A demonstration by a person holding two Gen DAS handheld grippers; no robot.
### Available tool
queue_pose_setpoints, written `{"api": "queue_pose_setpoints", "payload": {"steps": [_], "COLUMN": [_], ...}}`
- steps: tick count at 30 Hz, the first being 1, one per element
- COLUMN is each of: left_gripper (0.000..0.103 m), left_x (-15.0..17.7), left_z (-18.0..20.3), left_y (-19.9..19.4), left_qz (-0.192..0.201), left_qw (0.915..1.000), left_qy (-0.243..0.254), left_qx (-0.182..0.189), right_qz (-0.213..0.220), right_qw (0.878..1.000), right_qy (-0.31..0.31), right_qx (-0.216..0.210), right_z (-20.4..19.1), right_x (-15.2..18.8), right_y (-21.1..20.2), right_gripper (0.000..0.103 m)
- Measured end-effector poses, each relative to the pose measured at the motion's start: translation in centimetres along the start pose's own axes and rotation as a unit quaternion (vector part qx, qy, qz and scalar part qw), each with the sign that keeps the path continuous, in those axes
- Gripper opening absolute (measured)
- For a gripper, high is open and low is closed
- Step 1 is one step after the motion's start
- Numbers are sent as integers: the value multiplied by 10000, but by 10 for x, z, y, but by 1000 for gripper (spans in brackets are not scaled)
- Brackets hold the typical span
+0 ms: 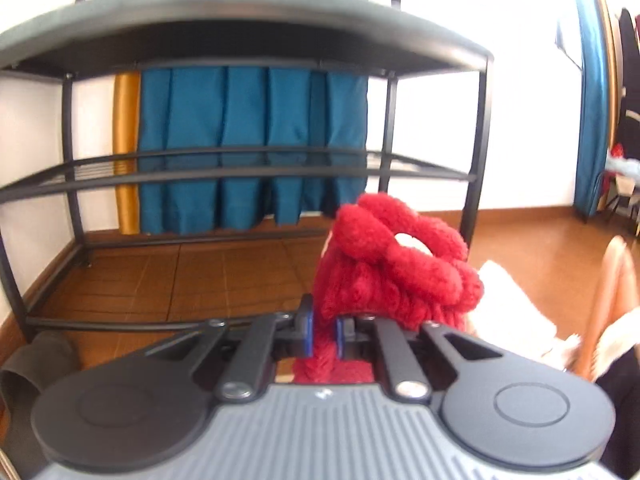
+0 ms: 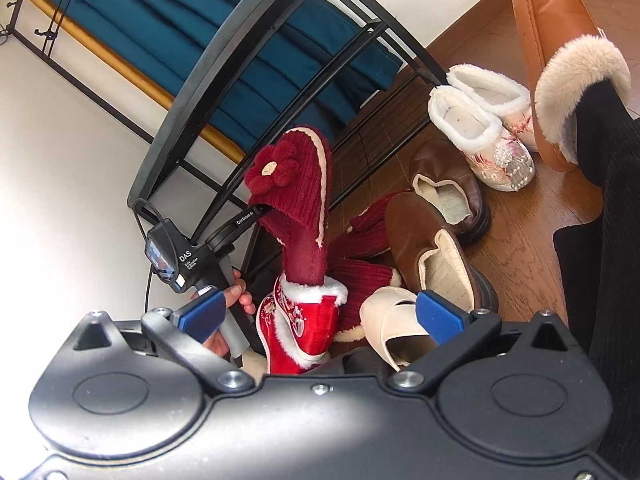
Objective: Organize scattered shoes
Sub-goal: 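Grasp and lift the red knit pompom slipper with the left tool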
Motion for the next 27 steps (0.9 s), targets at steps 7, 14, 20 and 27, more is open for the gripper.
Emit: {"api": "queue_pose_setpoints", "payload": {"steps": [7, 14, 20, 27], "left_gripper": [10, 11, 11, 12], "left_x": [-17, 23, 96, 149], "left_z": [25, 4, -25, -44], "left_y": [-96, -187, -209, -213], "left_qz": [298, 274, 77, -220], "left_qw": [9995, 9978, 9888, 9781], "left_qy": [90, -406, -682, -973], "left_qx": [-52, -445, -1322, -1827], "right_qz": [163, -31, -198, -392], "right_qw": [9995, 9992, 9984, 9969], "right_qy": [-175, -274, -358, -457], "right_qx": [-195, -305, -399, -509], "right_z": [-25, -44, -61, -81], "right_x": [-4, 10, 21, 35], "right_y": [-21, -22, -22, -22], "right_gripper": [103, 103, 103, 103]}}
Point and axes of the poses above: each gripper's, at about its wrist camera, not at the fingertips, and y roughly the way its jaws point, z to its right, x to its underside, the point moved 3 cm from there along y, roughly the way its jaws point, and after that the axes turned 15 degrees about -y, right-handed, at the moved point
